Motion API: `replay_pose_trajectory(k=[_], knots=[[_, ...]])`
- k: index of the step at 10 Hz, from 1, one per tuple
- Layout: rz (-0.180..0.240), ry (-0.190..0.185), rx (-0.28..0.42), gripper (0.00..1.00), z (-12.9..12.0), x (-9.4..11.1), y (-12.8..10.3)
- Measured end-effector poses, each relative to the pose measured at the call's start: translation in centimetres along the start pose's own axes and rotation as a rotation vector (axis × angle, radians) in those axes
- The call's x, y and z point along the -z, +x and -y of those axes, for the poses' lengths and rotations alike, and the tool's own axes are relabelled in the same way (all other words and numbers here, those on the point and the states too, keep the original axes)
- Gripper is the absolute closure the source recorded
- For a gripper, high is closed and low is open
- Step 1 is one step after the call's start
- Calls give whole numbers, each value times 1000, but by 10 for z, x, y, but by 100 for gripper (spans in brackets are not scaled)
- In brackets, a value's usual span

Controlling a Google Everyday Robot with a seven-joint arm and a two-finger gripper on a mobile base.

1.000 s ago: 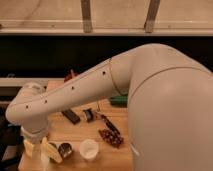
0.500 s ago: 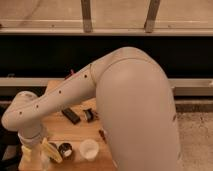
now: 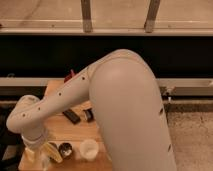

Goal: Place banana in purple bowl

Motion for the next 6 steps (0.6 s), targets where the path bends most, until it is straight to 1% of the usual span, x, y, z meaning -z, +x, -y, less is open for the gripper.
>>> replay_pose_trajectory(k=[1, 2, 4, 5, 6], knots=[[1, 7, -16, 49, 3, -2, 2], [4, 10, -22, 57, 5, -2, 3], [18, 10, -32, 77, 6, -2, 5], [17, 10, -39, 88, 8, -2, 6], [1, 11, -49, 97, 10, -2, 9]])
